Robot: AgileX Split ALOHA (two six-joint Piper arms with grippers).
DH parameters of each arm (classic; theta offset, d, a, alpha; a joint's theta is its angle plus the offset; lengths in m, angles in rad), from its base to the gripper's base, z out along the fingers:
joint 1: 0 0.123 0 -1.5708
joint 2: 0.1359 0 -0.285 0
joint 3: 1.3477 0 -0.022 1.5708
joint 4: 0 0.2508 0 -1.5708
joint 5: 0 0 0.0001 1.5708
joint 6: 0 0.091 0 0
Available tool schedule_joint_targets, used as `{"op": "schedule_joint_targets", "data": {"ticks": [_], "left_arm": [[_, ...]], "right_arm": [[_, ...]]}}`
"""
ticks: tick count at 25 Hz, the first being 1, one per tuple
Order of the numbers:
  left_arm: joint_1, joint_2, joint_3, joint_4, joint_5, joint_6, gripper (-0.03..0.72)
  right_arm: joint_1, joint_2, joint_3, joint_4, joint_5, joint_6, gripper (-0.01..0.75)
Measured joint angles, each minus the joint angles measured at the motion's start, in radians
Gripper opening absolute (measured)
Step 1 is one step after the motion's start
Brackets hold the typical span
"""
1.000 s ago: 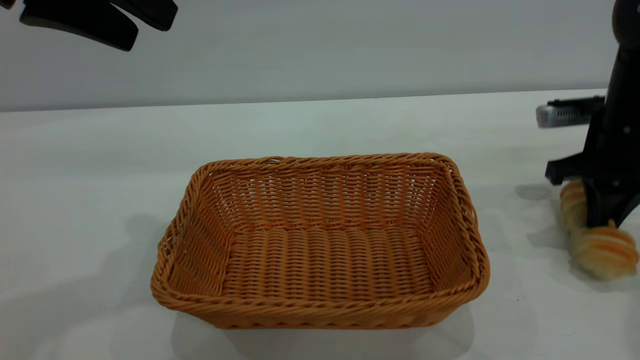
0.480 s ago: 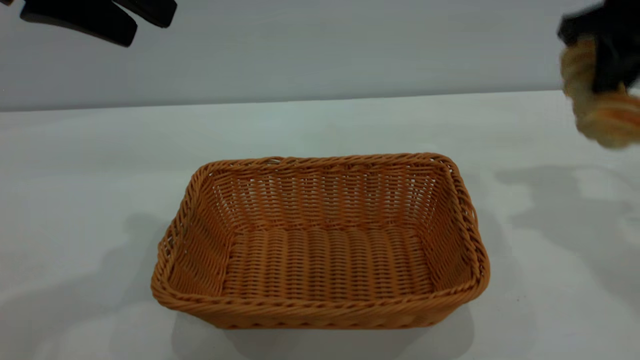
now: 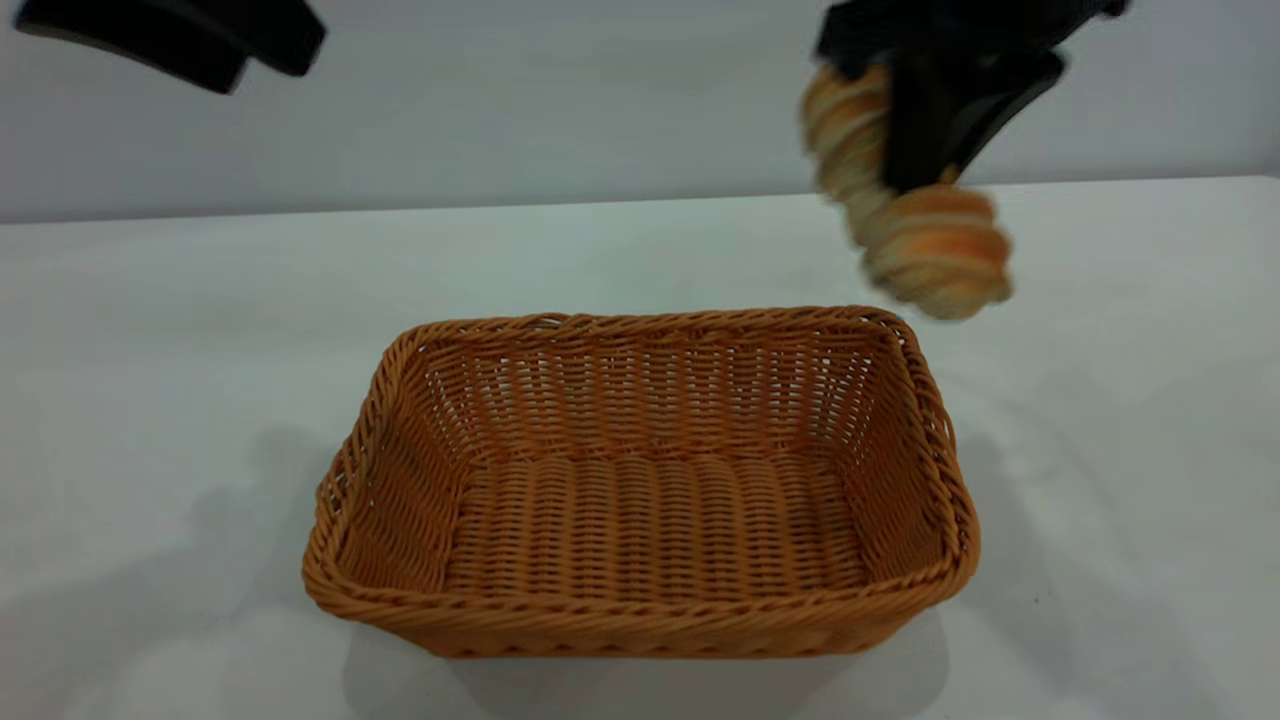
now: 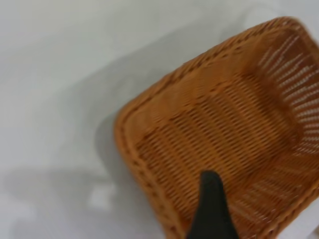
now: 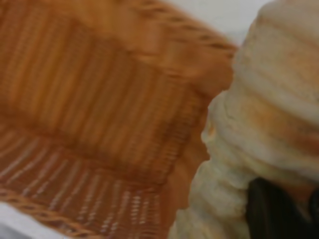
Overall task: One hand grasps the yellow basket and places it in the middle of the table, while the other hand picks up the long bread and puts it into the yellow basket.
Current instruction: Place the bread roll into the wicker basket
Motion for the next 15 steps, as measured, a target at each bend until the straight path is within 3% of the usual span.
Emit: {"op": "schedule_joint_targets", "data": {"ticks": [8,15], "left_arm": [[0.115,-0.177,0.002,0.035,0.005,-0.074,0.594],[0.121,-0.331,0.006,0.073,0.035,-0.109,0.594]], "right_arm": [[0.068,0.067,0.007,0.017,-0.021,-0.004,0.052],[0.091,0.13,0.007,0.112,-0.054,-0.073,0.052]]}}
